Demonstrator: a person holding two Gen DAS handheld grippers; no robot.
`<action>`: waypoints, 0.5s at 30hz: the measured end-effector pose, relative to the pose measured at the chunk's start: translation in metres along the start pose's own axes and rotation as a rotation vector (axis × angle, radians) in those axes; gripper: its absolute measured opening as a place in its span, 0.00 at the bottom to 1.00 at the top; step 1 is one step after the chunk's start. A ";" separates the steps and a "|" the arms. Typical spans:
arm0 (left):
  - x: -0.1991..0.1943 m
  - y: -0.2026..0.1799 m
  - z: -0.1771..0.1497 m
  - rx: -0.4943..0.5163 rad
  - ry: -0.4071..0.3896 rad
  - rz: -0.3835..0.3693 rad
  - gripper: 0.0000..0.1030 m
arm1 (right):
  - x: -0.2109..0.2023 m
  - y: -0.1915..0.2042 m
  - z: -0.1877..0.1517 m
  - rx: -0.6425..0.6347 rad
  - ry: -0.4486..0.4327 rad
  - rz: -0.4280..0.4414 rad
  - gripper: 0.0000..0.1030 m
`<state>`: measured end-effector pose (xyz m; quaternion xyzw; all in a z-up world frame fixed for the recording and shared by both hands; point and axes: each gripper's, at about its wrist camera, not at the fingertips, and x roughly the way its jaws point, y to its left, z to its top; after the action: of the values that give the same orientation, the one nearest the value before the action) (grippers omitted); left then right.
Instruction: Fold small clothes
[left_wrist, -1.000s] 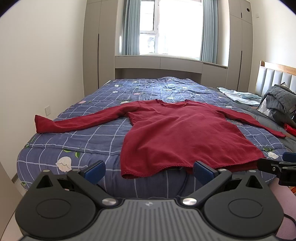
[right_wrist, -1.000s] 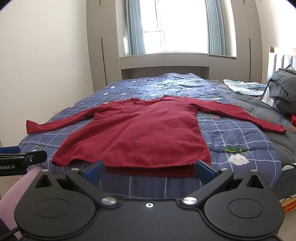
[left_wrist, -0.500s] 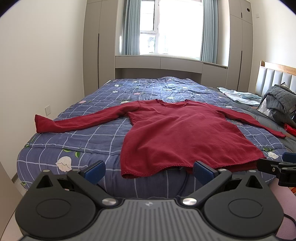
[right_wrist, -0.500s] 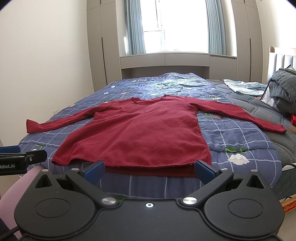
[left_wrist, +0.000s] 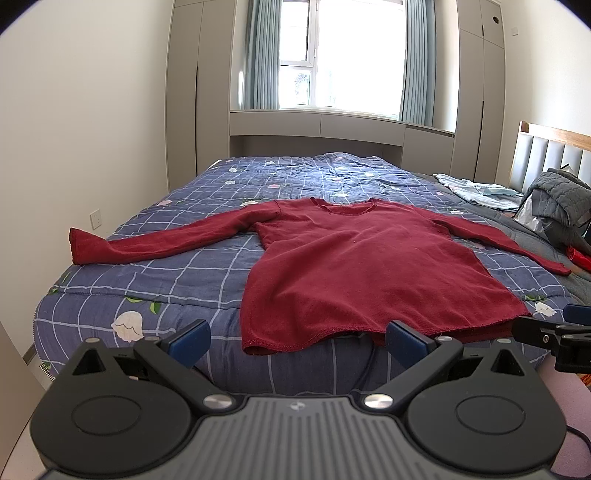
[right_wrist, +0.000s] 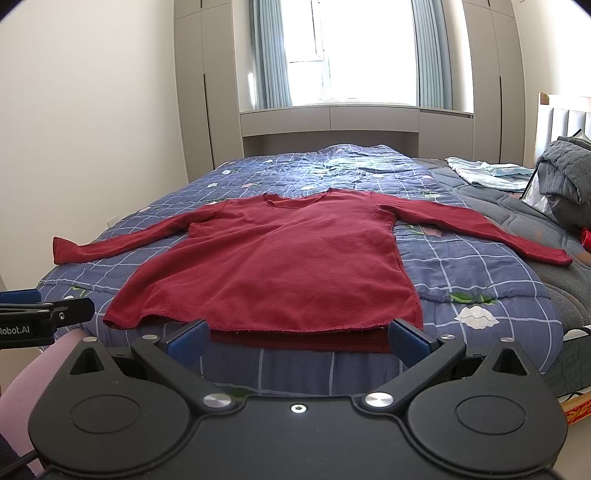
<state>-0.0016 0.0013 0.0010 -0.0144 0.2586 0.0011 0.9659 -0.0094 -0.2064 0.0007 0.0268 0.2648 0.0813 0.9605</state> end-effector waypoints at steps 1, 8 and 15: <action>0.000 0.000 0.000 0.000 0.000 0.000 1.00 | 0.000 0.000 0.000 0.000 0.000 0.000 1.00; 0.000 0.000 0.000 0.000 0.000 0.000 1.00 | -0.001 0.000 0.001 -0.002 0.001 0.000 1.00; 0.001 0.000 0.001 -0.004 0.004 -0.013 1.00 | -0.001 0.000 0.000 -0.002 0.001 -0.001 1.00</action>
<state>-0.0001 0.0014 0.0011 -0.0178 0.2603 -0.0047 0.9654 -0.0102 -0.2067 0.0013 0.0255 0.2652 0.0812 0.9604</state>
